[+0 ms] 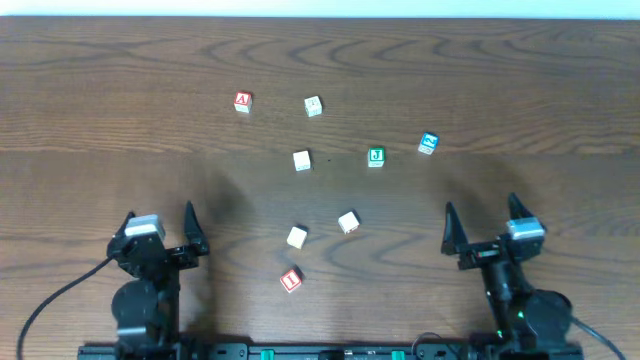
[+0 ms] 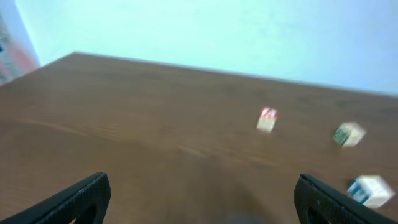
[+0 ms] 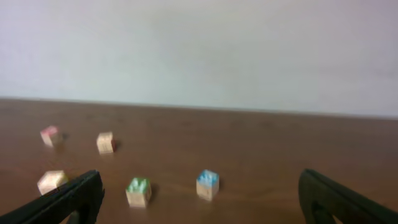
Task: Spell out Ai2
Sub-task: 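Raise both arms and move the left gripper toward the red A block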
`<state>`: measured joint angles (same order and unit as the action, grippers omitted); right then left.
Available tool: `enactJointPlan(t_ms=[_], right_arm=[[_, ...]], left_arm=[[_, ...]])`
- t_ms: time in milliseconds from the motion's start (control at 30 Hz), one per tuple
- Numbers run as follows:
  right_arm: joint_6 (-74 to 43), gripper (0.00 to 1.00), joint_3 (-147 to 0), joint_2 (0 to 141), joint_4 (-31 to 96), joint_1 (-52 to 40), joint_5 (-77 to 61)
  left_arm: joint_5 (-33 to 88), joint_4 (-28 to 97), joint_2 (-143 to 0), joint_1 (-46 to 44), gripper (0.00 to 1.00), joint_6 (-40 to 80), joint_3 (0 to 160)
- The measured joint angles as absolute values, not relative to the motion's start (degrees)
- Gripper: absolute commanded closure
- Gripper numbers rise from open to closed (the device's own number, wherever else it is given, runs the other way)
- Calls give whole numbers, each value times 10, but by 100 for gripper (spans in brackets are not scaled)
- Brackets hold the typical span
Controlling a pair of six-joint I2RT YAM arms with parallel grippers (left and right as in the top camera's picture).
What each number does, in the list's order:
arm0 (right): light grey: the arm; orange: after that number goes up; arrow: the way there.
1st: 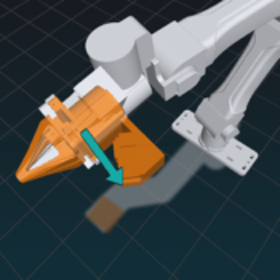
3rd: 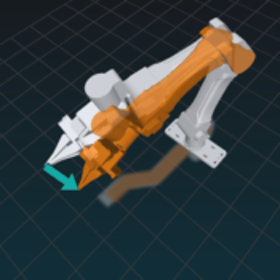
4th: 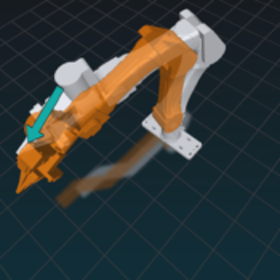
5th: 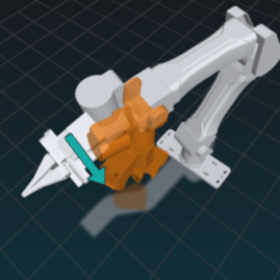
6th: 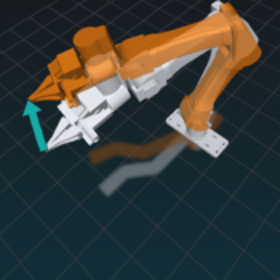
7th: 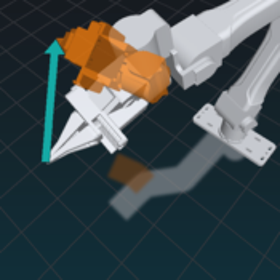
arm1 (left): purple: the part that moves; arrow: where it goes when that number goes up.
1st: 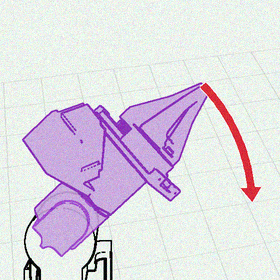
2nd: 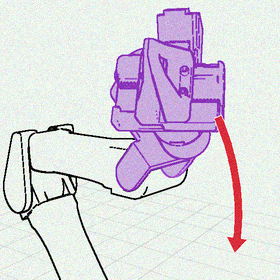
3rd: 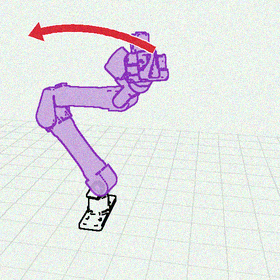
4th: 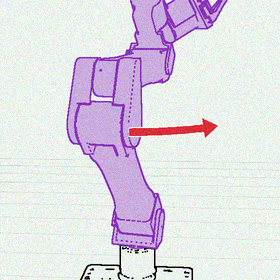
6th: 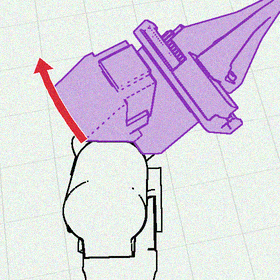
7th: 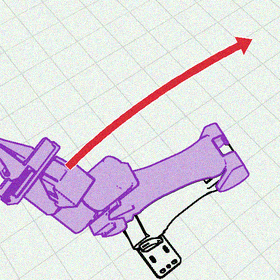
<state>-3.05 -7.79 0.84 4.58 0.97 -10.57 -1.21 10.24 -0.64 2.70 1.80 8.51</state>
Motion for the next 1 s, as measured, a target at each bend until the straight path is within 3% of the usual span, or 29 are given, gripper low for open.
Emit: enactJointPlan(t_ms=[200, 400, 600, 800, 1000], right_arm=[[-30, 1, -217, 29, 49, 10, -106], [-30, 1, -408, 184, 144, 10, -109], [-32, 1, -662, 407, 308, 10, -139], [-34, 1, -892, 612, 552, 10, -162], [-37, 1, -950, 740, 664, 11, -211]], left_arm=[[-3, 81, -19, 27, 4, -1, 244], [4, 149, -147, 27, 5, -35, 471], [13, 341, -360, 28, 5, -50, 721], [33, 637, -597, 28, 5, -50, 980], [74, 775, -793, 28, 5, -50, 1104]])
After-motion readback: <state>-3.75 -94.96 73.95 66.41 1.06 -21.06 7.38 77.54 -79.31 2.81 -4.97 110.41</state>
